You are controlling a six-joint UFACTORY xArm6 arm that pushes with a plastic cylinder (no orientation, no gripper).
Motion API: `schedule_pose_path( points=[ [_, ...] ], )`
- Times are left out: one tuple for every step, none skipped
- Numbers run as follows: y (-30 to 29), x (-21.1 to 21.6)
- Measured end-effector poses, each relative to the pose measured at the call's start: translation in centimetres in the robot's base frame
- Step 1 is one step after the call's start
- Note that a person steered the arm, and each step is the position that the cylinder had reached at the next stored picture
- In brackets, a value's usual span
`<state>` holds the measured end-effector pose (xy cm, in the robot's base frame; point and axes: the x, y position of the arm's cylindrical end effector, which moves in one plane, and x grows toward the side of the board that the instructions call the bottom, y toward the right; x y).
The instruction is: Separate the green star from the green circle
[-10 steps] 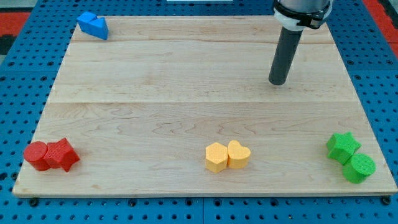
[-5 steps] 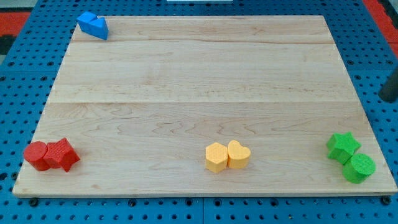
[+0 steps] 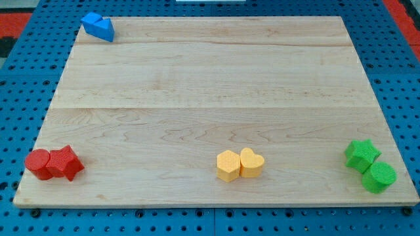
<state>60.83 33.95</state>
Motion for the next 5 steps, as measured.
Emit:
schedule_pose_path(
  points=[
    [-3.8, 0.6],
    [-5.1, 0.3],
    [-5.8, 0.3],
    [-8.2, -1.5],
    [-8.2, -5.5]
  ],
)
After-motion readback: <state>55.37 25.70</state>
